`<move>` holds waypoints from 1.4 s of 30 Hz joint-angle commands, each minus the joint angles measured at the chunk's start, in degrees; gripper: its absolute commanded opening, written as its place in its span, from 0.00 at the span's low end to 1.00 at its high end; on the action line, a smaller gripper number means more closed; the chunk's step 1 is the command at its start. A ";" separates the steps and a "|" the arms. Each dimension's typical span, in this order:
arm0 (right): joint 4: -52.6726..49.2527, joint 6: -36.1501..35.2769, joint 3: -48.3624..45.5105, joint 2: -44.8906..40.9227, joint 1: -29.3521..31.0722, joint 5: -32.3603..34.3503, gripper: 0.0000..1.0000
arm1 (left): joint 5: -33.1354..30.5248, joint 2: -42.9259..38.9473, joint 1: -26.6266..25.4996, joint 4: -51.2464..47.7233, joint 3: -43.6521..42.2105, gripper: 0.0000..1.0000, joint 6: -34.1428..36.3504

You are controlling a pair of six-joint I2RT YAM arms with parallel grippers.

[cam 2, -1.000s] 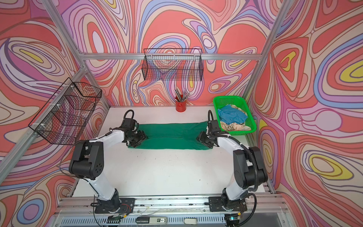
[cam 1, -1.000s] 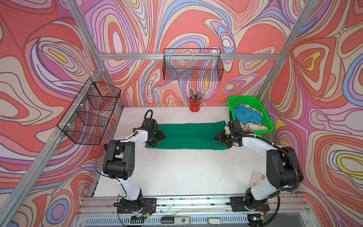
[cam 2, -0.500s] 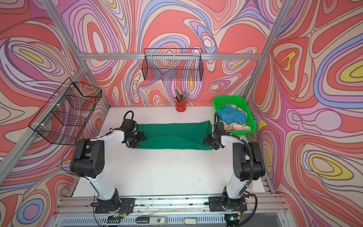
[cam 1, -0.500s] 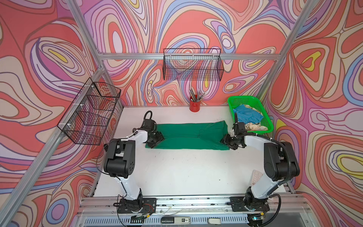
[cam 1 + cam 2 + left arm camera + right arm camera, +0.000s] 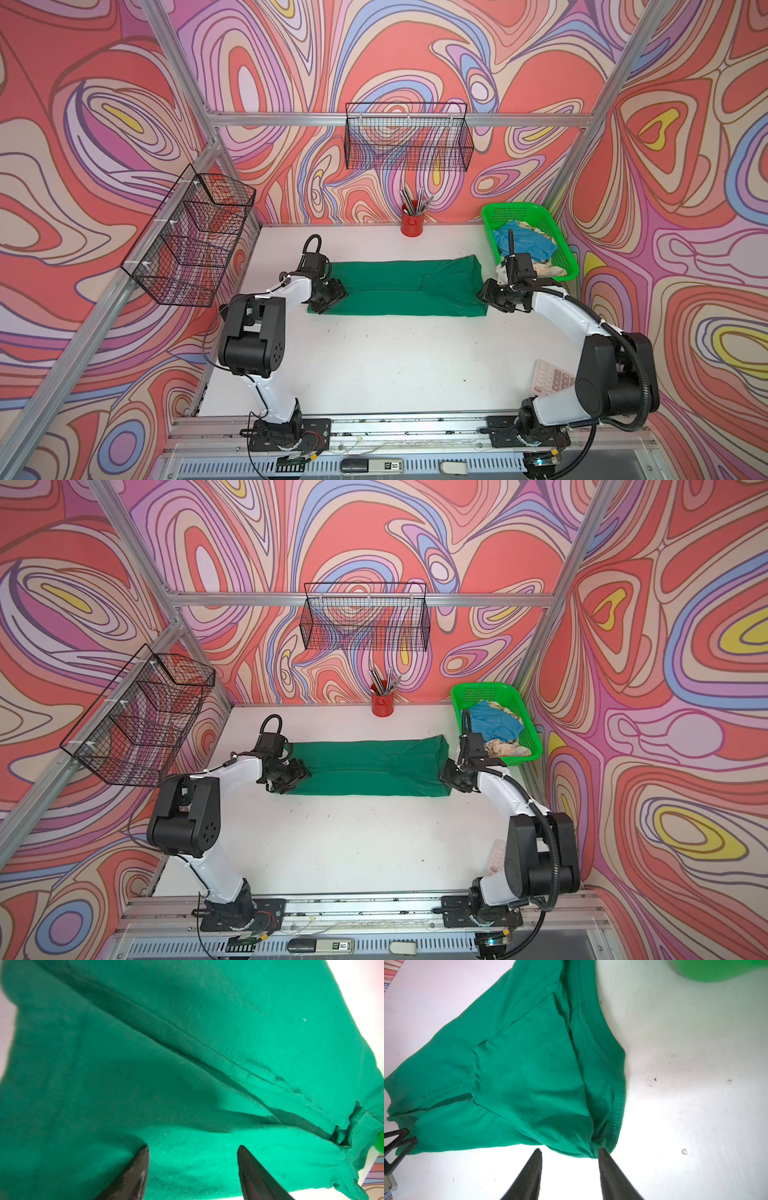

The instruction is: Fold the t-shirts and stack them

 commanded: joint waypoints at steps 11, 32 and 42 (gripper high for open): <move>4.56 -2.53 -4.84 4.31 -0.32 -1.04 0.37 | -3.69 1.76 1.01 -5.12 -2.47 0.70 0.82; 3.25 -6.19 -1.08 8.94 -1.23 4.74 0.13 | -4.90 2.02 1.89 -7.55 -2.99 0.70 2.35; -4.51 -4.96 5.90 3.72 -1.15 4.27 0.38 | 0.37 -1.50 0.43 -8.47 -0.76 0.71 1.71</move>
